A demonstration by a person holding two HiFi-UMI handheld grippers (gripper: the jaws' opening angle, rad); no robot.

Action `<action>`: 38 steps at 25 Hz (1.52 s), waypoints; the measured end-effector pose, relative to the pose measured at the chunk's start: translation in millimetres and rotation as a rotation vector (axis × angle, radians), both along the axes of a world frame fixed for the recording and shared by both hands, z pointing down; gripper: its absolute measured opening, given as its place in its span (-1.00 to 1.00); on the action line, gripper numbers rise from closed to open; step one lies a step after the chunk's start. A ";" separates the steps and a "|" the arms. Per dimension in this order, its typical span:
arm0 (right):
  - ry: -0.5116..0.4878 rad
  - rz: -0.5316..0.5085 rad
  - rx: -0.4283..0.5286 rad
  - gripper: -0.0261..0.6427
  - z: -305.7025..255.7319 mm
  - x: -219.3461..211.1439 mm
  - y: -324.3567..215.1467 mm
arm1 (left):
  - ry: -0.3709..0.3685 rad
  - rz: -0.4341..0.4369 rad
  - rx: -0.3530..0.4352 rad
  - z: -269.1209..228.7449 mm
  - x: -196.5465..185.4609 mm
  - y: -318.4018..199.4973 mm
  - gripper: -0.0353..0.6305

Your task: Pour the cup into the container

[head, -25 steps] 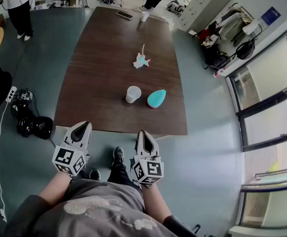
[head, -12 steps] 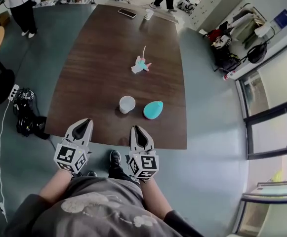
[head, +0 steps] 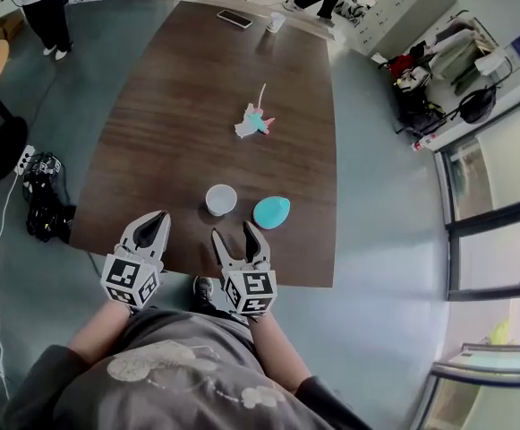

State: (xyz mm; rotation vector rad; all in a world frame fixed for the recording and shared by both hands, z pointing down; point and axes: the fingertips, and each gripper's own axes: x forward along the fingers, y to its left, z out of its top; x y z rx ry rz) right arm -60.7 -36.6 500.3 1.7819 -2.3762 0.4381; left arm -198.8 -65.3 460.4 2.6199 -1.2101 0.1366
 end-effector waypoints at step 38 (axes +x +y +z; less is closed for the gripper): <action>0.136 -0.229 -0.095 0.09 71.9 -25.2 -102.7 | -0.079 -0.198 -0.100 44.0 -0.4 -71.6 -0.87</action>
